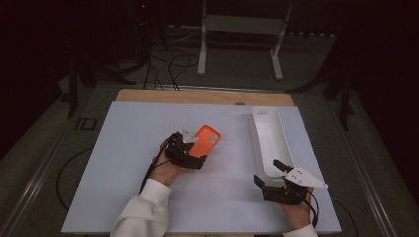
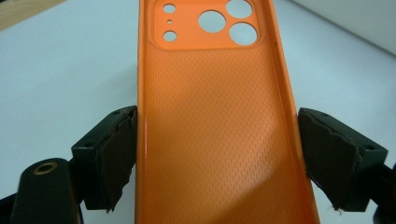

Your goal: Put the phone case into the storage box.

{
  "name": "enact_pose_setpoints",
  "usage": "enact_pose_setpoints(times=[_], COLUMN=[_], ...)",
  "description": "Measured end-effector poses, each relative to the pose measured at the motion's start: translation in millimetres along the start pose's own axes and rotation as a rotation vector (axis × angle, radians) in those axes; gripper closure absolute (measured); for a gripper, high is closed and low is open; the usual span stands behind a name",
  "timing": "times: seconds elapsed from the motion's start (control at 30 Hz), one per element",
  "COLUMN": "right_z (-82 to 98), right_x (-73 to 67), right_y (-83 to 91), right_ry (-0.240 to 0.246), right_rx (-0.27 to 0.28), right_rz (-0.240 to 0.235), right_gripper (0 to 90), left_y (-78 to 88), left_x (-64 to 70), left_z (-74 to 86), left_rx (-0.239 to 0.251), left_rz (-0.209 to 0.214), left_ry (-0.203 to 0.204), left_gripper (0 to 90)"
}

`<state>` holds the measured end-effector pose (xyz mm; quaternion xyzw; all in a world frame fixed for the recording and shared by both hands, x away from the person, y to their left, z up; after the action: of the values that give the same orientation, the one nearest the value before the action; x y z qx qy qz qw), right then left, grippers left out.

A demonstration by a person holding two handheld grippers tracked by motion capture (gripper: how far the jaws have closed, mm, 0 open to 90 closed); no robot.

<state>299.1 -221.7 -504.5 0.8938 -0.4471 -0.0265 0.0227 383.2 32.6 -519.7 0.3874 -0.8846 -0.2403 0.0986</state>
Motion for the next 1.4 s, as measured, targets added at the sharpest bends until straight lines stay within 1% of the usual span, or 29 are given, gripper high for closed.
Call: enact_pose_setpoints(times=[0.07,0.17,0.33,0.43,0.57,0.77,0.93,1.13,1.17,1.2,1.4], right_z=[-1.3,-3.1,-5.8,-8.7,-13.8,-21.3,-28.4,-35.2,-36.0,-36.9,-42.3], right_x=[-0.2,-0.4,-1.8,-3.3,-3.6,-4.5,-6.6,-9.3,-9.7,-10.3,-13.0], right_y=[-0.8,-1.1,-4.1,-6.7,-10.8,-17.8,-24.1,-32.2,-33.7,-35.3,-44.7], right_ry=[-0.007,-0.012,-0.028,-0.048,-0.056,-0.088,-0.085,-0.102,-0.104,-0.107,-0.118], right_rx=[-0.005,-0.011,-0.035,-0.036,-0.035,-0.03,-0.029,-0.029,-0.031,-0.032,-0.033], right_rz=[-0.006,-0.007,-0.028,-0.046,-0.059,-0.077,-0.091,-0.107,-0.111,-0.112,-0.121], right_gripper=[8.9,8.9,8.9,8.9,8.8,8.8,8.8,8.8,8.8,8.8,8.8], left_y=[2.4,6.7,14.2,19.1,24.8,31.0,34.7,38.9,39.8,40.2,45.1], left_x=[1.5,3.3,4.2,4.7,4.6,6.5,9.3,10.4,10.3,10.9,13.5], left_z=[-2.0,-5.0,-8.9,-11.7,-13.9,-16.4,-18.0,-20.7,-21.0,-21.4,-24.5], left_rx=[0.013,0.027,0.051,0.068,0.081,0.099,0.107,0.124,0.125,0.13,0.15], left_rz=[0.003,0.008,0.008,0.012,0.012,0.015,0.024,0.026,0.027,0.029,0.045], left_ry=[0.002,-0.006,-0.02,-0.024,-0.036,-0.05,-0.065,-0.067,-0.072,-0.067,-0.086], left_gripper=[16.5,16.5,16.5,16.5,16.5,16.5,16.5,16.5,16.5,16.5,16.5])
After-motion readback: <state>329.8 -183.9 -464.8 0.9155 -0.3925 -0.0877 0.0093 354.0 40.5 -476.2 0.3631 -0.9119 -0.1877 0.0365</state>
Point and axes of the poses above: each handheld gripper's, and its own axes: y roughly backward along the jaws, z roughly out of its underside, x roughly to its right, the point moved 8 cm from there along -y, roughly forward along the jaws, and after that the axes turned 15 degrees about x, right-handed, at the moved point
